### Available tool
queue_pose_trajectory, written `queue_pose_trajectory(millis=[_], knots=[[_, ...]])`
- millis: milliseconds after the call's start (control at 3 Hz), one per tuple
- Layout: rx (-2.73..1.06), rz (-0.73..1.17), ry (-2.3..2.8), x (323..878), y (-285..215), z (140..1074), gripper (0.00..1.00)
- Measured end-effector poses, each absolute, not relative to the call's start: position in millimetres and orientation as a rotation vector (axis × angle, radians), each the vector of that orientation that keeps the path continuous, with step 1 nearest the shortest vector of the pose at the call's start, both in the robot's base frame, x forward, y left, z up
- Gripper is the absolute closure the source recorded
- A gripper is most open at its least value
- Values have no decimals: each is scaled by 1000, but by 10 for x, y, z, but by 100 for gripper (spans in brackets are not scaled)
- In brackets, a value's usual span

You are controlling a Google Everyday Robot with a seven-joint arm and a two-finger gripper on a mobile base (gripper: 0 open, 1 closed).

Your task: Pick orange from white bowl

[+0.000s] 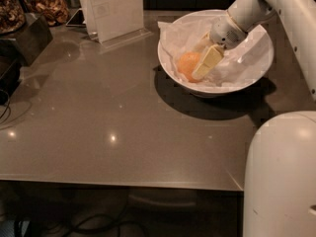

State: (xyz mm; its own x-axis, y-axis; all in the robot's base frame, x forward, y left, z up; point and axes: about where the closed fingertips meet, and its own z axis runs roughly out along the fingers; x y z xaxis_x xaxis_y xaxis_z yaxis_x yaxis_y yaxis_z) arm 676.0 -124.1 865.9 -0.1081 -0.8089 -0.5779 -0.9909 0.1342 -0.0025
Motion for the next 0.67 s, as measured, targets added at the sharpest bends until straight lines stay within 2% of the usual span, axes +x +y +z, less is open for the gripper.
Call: queue_pose_trajectory(millis=[667], knots=[[-1724,610,1985,6821,-1126,8544,25]])
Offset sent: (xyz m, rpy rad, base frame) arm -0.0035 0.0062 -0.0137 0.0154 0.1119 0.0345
